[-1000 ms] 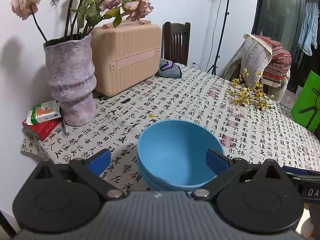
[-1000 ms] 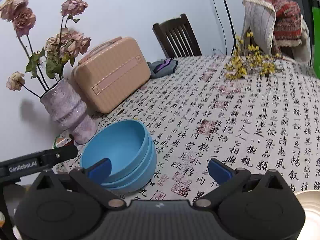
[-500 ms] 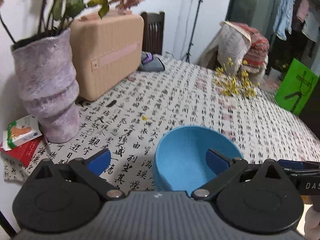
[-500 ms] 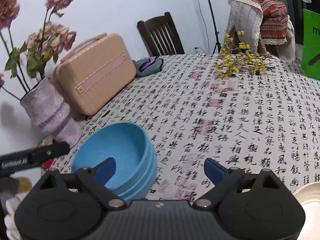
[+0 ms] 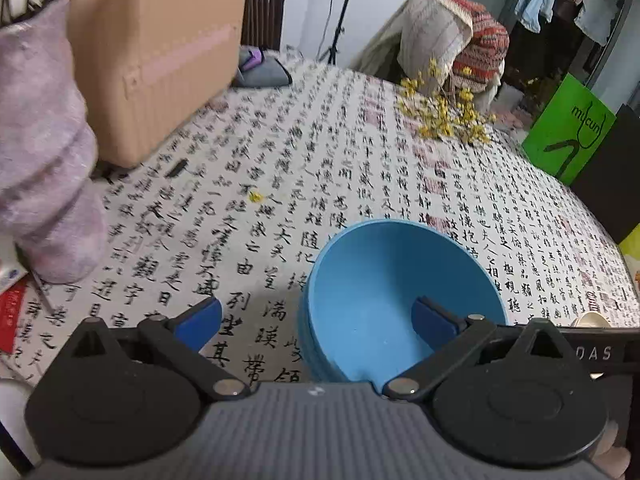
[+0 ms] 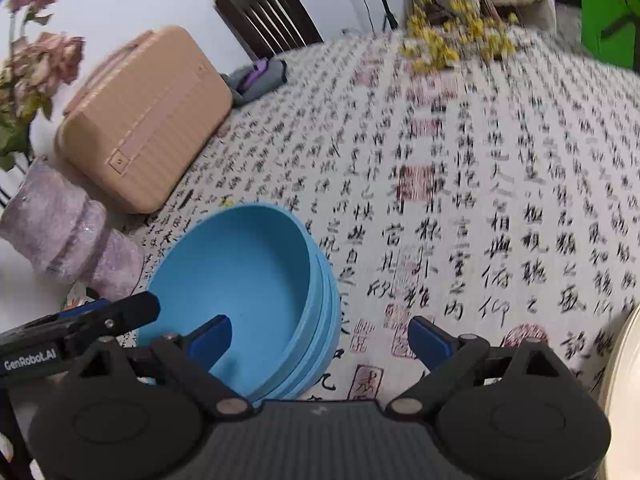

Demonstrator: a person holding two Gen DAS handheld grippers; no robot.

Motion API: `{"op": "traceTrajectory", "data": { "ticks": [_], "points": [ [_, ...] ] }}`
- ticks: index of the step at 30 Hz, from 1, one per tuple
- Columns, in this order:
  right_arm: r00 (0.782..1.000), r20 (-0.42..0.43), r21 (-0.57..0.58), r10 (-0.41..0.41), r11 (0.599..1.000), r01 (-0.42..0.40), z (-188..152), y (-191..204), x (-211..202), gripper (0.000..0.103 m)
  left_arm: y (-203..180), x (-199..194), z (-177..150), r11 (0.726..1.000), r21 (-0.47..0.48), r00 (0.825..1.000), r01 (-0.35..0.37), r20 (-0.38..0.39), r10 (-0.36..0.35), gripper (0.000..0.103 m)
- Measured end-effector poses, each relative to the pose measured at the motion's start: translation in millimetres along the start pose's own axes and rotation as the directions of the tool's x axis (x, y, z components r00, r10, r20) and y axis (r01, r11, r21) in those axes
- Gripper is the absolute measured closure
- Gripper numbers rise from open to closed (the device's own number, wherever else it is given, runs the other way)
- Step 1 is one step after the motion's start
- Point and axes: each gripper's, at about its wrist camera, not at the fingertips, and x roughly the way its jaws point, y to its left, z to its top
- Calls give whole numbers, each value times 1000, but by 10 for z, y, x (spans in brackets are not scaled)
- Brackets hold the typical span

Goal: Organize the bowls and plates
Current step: 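Lower both open grippers around the rim of the bowl stack, then close both grippers on the rim of the stacked blue bowls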

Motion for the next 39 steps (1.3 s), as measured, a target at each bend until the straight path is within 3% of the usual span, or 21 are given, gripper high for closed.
{"op": "traceTrajectory", "data": {
  "ticks": [10, 21, 34, 39],
  "points": [
    [995, -95, 114, 18, 994, -7, 164, -74, 271, 15, 71, 351, 197, 999, -35, 993, 36, -112, -39, 2],
    [983, -182, 129, 30, 992, -7, 214, 13, 501, 31, 107, 481, 240, 998, -51, 984, 40, -170, -48, 21],
    [974, -224, 154, 18, 988, 17, 221, 67, 622, 44, 104, 554, 240, 997, -63, 976, 49, -207, -61, 33],
    [970, -241, 172, 3, 984, 40, 246, 44, 669, 53, 96, 583, 254, 995, -77, 974, 56, -213, -72, 44]
  ]
}}
